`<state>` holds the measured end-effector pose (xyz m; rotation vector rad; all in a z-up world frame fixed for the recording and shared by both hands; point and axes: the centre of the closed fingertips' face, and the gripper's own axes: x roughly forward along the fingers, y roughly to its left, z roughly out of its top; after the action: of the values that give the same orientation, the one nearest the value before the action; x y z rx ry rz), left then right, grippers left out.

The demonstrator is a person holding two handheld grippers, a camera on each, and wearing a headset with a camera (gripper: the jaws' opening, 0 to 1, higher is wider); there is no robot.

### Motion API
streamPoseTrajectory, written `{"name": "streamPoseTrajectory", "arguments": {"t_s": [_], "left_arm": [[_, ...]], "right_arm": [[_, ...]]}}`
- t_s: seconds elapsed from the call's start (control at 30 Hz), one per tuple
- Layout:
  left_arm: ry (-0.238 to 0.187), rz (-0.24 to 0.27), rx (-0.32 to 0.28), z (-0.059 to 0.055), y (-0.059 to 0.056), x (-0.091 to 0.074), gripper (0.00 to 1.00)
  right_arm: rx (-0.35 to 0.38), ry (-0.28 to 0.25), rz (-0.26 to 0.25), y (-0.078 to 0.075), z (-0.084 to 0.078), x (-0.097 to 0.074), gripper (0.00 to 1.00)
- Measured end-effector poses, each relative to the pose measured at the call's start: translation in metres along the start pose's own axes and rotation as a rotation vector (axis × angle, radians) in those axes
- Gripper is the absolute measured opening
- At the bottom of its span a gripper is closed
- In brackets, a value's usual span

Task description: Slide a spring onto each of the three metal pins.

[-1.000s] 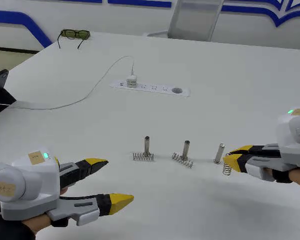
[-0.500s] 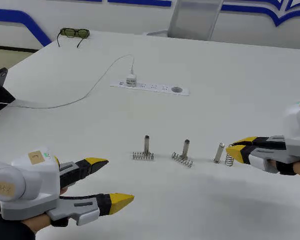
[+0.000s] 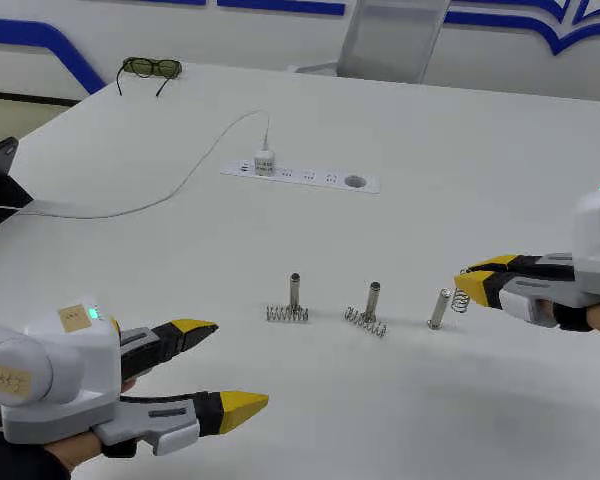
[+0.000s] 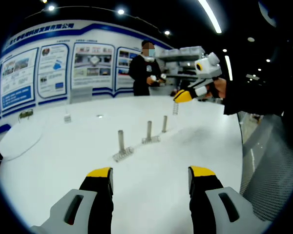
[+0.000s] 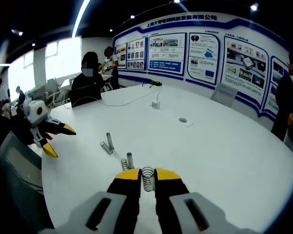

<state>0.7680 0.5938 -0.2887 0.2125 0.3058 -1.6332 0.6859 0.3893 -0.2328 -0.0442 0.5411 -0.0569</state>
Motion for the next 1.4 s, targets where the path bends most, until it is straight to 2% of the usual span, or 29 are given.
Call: {"name": "streamPoseTrajectory", "arguments": {"t_s": [0.6, 0.97, 1.4], "left_arm": [[0.000, -0.002, -0.007, -0.002, 0.001, 0.000, 0.63], [0.005, 0.003, -0.012, -0.004, 0.001, 0.000, 0.63], [0.014, 0.006, -0.014, -0.005, 0.001, -0.001, 0.63]], "right_arm": [[0.005, -0.054, -0.032, -0.011, 0.013, 0.009, 0.12], [0.029, -0.058, -0.038, -0.016, 0.007, 0.018, 0.12], [0.052, -0.063, -0.040, -0.020, 0.003, 0.021, 0.12]]}}
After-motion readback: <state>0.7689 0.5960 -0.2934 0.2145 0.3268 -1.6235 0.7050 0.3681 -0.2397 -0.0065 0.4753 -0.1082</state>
